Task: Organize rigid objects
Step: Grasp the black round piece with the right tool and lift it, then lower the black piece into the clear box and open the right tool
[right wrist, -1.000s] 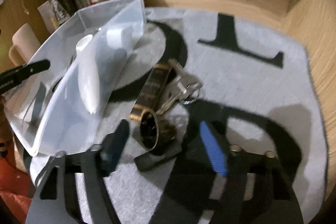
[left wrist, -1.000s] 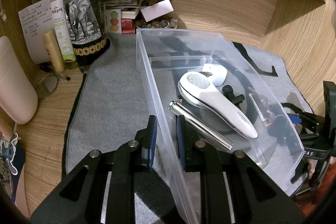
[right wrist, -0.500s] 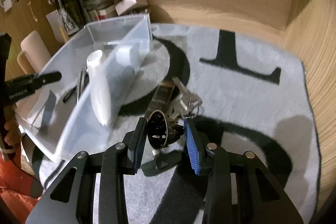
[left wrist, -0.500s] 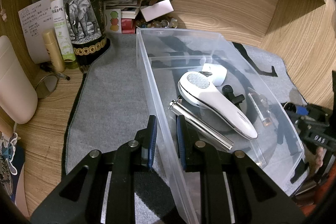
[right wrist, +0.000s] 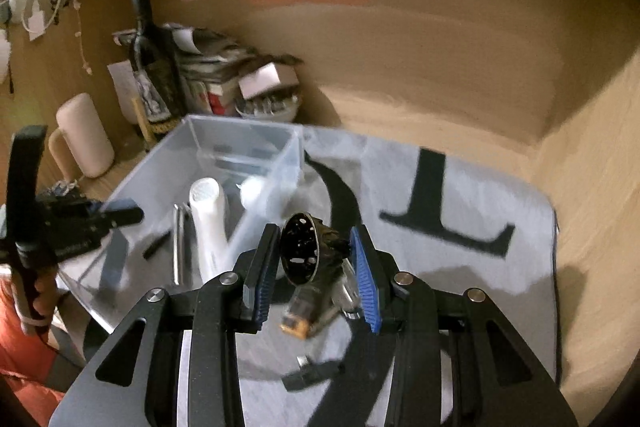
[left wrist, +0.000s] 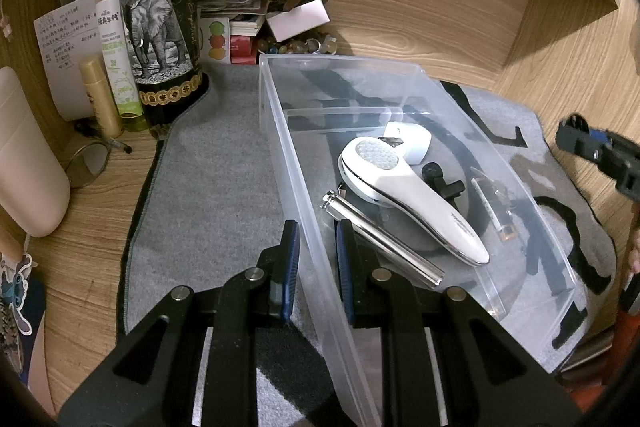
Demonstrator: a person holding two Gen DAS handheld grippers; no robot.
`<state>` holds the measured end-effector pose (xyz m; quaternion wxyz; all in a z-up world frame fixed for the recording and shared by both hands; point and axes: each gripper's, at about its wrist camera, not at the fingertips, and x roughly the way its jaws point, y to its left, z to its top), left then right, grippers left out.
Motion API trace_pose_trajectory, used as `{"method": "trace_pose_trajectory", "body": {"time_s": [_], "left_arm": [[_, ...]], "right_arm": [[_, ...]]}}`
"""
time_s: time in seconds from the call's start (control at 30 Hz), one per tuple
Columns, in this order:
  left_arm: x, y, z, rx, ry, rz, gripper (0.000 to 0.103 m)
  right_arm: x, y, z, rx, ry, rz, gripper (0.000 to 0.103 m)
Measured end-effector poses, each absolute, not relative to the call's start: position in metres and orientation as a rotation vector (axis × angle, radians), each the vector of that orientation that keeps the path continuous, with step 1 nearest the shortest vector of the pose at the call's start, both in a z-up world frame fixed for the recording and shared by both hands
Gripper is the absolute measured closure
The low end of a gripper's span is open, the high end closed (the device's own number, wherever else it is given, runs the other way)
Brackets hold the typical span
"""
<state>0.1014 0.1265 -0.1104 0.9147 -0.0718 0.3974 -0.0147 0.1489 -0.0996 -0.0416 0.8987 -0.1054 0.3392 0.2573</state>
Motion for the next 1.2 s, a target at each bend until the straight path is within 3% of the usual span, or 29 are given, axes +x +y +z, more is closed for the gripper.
{"method": "trace_pose_trajectory", "body": {"time_s": [0.27, 0.73, 1.2], "left_arm": [[0.101, 0.126, -0.110, -0.147, 0.818, -0.030, 0.085], [0.104, 0.123, -0.110, -0.142, 0.817, -0.033, 0.085], [0.105, 0.122, -0.110, -0.141, 0.817, -0.033, 0.085]], "right_arm": [[0.155, -0.063, -0.033, -0.253, 0.677, 0.623, 0.070], [0.184, -0.004, -0.076, -0.348, 0.838, 0.692, 0.070], [0.192, 0.013, -0.085, -0.417, 0.876, 0.675, 0.069]]}}
